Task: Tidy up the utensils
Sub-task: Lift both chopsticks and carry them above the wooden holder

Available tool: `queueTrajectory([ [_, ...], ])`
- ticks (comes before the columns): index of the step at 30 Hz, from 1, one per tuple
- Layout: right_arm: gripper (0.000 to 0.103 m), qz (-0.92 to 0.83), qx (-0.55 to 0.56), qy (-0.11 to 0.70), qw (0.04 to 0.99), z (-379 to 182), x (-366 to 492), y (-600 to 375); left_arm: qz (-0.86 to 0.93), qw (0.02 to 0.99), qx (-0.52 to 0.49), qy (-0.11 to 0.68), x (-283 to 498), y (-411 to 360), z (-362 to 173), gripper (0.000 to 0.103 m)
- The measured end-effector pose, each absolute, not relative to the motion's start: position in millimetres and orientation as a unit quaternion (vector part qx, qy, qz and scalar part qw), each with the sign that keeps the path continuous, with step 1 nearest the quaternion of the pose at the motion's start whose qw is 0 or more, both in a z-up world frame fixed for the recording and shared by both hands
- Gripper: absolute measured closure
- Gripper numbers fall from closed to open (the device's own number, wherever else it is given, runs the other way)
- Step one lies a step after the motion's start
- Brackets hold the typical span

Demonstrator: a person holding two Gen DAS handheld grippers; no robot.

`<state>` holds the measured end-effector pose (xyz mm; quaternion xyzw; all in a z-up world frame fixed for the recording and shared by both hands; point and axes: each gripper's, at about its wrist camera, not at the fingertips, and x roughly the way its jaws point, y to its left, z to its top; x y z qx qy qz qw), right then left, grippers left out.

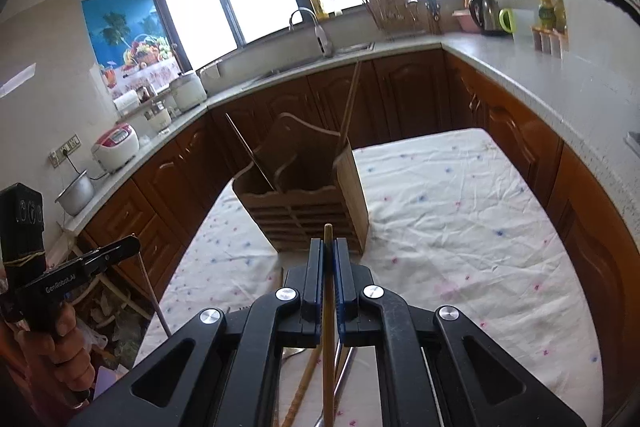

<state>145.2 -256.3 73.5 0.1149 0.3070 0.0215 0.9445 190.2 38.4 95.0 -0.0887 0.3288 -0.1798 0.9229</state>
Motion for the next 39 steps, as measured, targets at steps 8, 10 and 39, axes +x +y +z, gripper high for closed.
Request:
queueTrajectory([
  [8,0.099,0.023,0.111,0.274,0.955,93.5,135.0,-252.6,-0.186,0.930,-0.091,0.304,170.6,45.2,109.5,0.101],
  [10,0.099,0.023,0.112,0.267,0.957,97.2,133.1,-252.2,-0.186,0.932,-0.093,0.298,167.8,47.0,111.8,0.101],
  [39,0.098,0.007,0.126,0.149,0.981,147.7,173.7,-254.4,-0.152,0.968,-0.135,0.147,198.7,53.0,123.7,0.101],
])
